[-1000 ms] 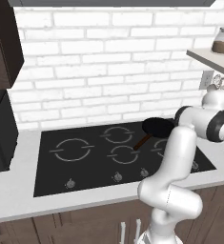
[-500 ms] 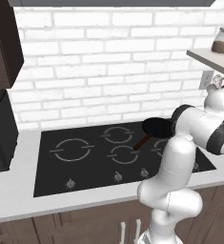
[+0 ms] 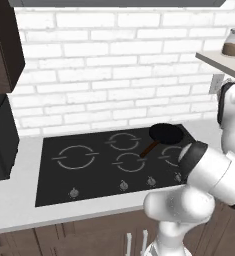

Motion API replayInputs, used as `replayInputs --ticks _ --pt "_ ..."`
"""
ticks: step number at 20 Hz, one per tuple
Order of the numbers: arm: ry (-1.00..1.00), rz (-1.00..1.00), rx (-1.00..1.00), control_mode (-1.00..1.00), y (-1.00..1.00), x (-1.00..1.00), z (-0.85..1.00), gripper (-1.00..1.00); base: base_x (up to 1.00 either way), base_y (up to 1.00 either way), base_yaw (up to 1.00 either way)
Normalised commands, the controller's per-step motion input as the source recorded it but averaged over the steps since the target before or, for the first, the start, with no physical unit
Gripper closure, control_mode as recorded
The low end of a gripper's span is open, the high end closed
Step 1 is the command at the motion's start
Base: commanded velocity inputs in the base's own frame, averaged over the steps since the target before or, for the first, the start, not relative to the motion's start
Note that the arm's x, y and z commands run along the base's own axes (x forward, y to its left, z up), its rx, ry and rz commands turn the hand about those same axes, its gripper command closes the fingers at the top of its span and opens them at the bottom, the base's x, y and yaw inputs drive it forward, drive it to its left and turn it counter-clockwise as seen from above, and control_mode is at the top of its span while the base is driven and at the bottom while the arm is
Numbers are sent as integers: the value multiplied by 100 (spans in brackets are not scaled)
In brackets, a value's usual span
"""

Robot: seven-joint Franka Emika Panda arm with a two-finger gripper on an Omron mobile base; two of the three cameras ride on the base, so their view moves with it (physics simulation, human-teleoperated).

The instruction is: Pick the kettle from the counter and place it on a stove burner. Then turn the burner on.

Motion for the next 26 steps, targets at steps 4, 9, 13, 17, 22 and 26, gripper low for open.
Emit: replayInputs --ticks 4,9,13,17,22,26 --pt "-8 -3 -5 -100 100 0 16 100 0 0 0" --pt "-11 0 0 -100 100 0 20 100 0 0 0" --pt "-12 0 2 -100 94 0 16 100 0 0 0" --pt "-6 0 10 -100 82 4 5 100 0 0 0" --pt "0 9 17 -100 67 35 0 100 0 0 0" --pt "0 14 16 -100 45 29 8 100 0 0 0"
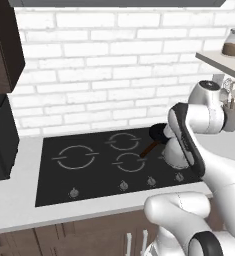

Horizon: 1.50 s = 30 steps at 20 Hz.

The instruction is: Pick the kettle from the counter and place it on a stove burner. Then turn the burner on.

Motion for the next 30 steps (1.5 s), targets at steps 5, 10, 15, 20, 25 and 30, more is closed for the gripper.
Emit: replayInputs --ticks 5,10,15,20,25,30 --pt "0 16 17 -100 32 22 6 100 0 0 0" --pt "0 16 19 -100 16 13 4 100 0 0 0" --pt "8 4 2 -100 79 25 4 100 0 0 0" --pt "4 0 0 -100 100 22 11 100 0 0 0" --pt "0 0 0 -100 95 15 0 100 0 0 0" --pt "-2 0 0 -100 86 5 -2 100 0 0 0"
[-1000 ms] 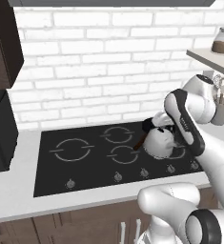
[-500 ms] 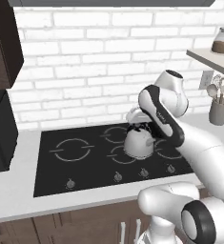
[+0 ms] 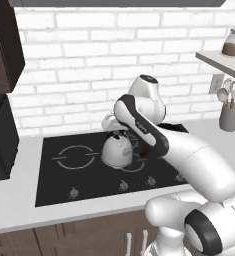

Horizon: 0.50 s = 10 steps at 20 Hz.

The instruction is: Pick the kettle from the counter and place it on a stove burner. Then turn the burner on.

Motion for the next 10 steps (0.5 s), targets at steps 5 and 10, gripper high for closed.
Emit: replayInputs --ticks 5,10 --pt "-1 0 -1 -100 67 22 -1 100 0 0 0" --pt "0 -5 -7 -100 49 51 0 100 0 0 0"
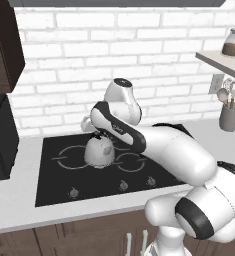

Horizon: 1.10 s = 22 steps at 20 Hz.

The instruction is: Pick the kettle from the counter and place it on a stove burner. Then turn the burner on.

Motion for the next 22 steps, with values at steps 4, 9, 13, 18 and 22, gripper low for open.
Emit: replayInputs --ticks 4,9,13,18,22 --pt "0 -11 -11 -100 29 50 0 100 0 0 0" --pt "0 -11 -7 -100 11 35 -5 100 0 0 0" --pt "0 -7 0 -100 13 23 -30 100 0 0 0" --pt "0 -1 0 -100 15 8 -53 100 0 0 0" --pt "0 0 0 -100 16 6 -45 100 0 0 0"
